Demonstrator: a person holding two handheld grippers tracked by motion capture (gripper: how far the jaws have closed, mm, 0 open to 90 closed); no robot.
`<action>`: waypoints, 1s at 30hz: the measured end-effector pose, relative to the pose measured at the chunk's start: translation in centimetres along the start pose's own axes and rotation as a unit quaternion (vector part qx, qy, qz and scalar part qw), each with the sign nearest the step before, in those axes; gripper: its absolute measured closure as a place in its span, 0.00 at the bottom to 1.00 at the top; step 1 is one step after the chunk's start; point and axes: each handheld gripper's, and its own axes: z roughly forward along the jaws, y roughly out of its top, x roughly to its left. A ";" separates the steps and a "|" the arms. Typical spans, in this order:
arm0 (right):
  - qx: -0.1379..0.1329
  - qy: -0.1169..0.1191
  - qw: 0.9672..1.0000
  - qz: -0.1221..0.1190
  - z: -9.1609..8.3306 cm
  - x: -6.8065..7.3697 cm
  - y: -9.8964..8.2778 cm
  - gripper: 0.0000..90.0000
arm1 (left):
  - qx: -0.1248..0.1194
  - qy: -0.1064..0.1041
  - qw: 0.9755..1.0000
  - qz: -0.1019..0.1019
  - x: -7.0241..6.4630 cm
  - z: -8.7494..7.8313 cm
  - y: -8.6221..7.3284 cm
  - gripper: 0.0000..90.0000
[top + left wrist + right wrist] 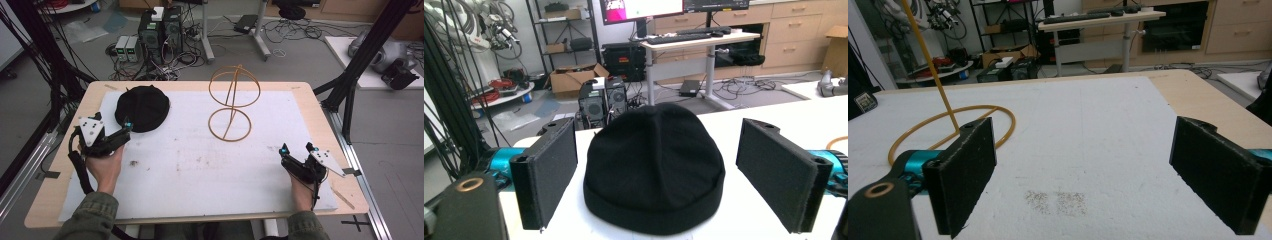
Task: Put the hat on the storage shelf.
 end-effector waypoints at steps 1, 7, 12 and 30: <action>0.001 0.000 1.000 0.000 0.0 0.0 0.0 0.12 | 0.001 0.000 1.000 -0.001 0.0 0.3 0.2 0.19; 0.002 0.001 1.000 -0.004 0.3 -0.1 0.0 0.12 | 0.006 -0.002 1.000 0.006 -0.3 2.3 1.1 0.19; 0.005 0.009 1.000 0.003 0.5 0.0 -0.1 0.12 | 0.022 -0.009 1.000 0.013 -0.5 4.1 1.3 0.19; 0.004 0.019 1.000 0.001 0.3 0.3 0.0 0.12 | 0.047 -0.047 0.998 0.001 -1.2 10.4 3.2 0.23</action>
